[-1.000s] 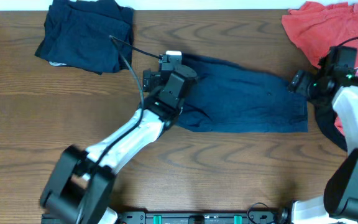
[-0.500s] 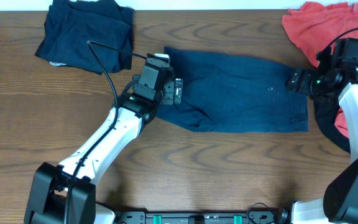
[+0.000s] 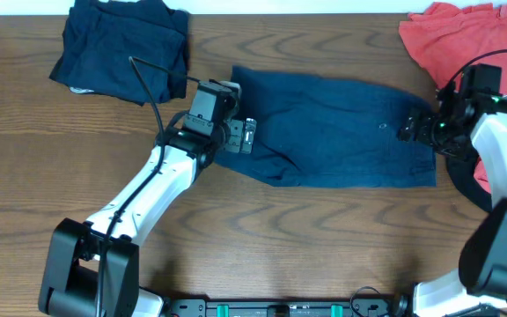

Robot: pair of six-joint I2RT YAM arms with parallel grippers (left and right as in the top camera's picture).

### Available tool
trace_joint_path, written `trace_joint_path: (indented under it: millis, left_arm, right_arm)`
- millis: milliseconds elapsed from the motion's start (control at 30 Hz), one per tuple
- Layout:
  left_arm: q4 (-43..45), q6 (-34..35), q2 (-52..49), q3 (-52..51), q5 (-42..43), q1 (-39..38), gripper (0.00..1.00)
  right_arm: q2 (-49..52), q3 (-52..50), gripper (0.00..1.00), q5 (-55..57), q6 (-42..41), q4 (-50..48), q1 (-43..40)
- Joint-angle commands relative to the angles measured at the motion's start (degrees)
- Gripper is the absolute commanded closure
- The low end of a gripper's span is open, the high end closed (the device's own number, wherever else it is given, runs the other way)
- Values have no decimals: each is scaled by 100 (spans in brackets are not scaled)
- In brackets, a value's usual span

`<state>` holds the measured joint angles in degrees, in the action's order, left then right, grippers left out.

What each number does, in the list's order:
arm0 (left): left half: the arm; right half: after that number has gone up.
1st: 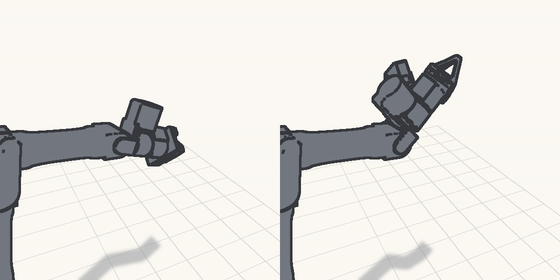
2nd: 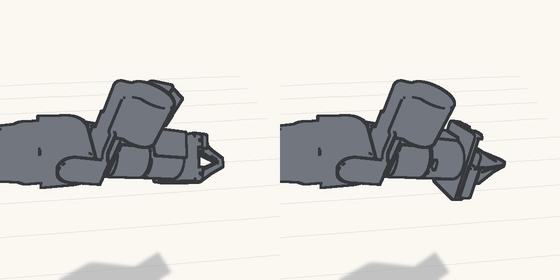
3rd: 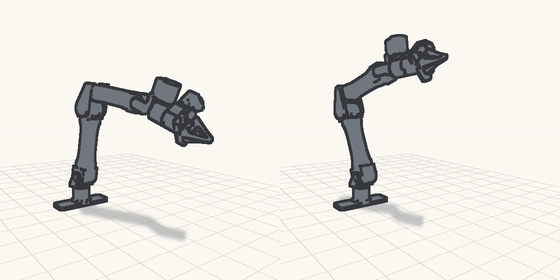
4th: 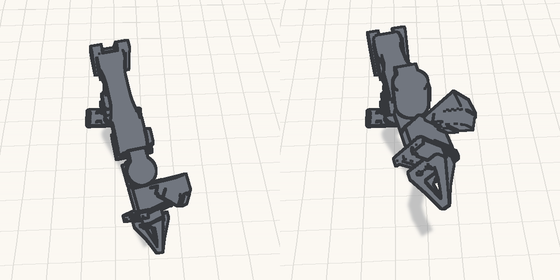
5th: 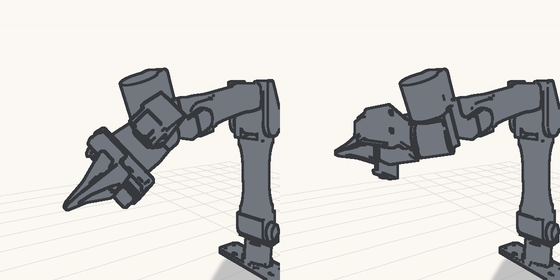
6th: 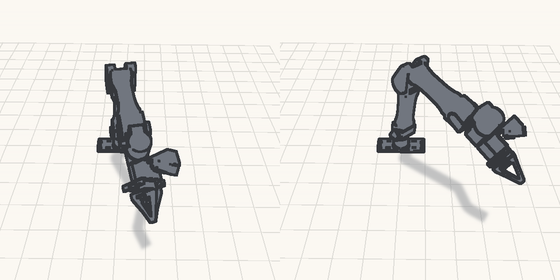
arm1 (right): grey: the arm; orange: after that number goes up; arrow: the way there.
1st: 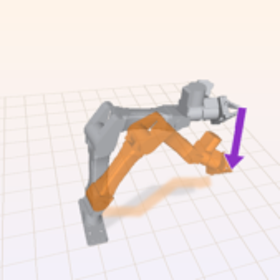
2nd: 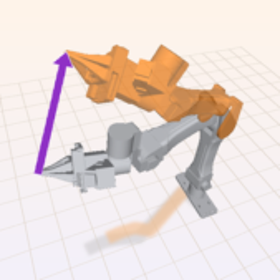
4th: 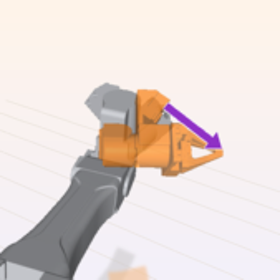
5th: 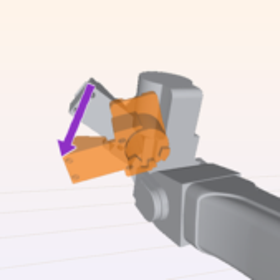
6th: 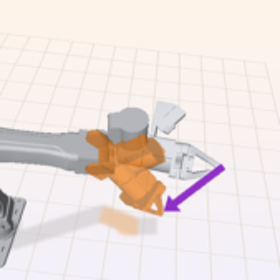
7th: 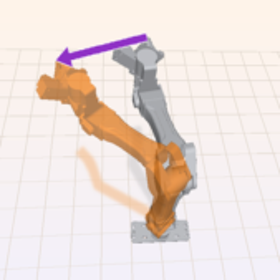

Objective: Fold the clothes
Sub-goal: 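Grasp the left and right ends of the folded navy shorts strip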

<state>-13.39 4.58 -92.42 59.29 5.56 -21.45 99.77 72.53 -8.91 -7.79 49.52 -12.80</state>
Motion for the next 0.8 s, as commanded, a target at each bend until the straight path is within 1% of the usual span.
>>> trace_joint_path:
  millis: [0, 100, 267, 333, 500, 567, 633, 667, 700, 767]
  left_arm:
    - [140, -238, -109, 138, 503, 76, 2]
    - [127, -334, -337, 380, 756, 116, 2]
    - [-122, -503, -951, 1021, 1445, 212, 2]
    - [-181, -501, -1220, 1261, 1615, 247, 0]
    - [-201, -498, -1556, 1445, 1635, 348, 9]
    - [-225, -501, -1606, 1445, 1652, 413, 14]
    - [-243, -505, -1665, 1445, 1735, 481, 25]
    - [-245, -503, -1698, 1445, 1829, 516, 34]
    - [-243, -503, -1735, 1445, 1923, 553, 50]
    - [-227, -503, -1838, 1445, 2072, 612, 69]
  right_arm:
    - [319, -59, 8, 52, 101, -140, -44]
    - [487, -59, 12, 50, -26, -236, -44]
    - [535, -59, 23, 52, -105, -258, -107]
    - [535, -59, 25, 52, -197, -236, -195]
    - [535, -59, 26, 46, -225, -125, -463]
    - [535, -59, 26, 26, -221, -103, -566]
    - [535, -59, 25, -42, -175, -107, -647]
    - [535, -59, 25, -94, -151, -127, -682]
    - [535, -59, 25, -107, -151, -142, -706]
    - [535, -59, 26, -120, -151, -175, -730]
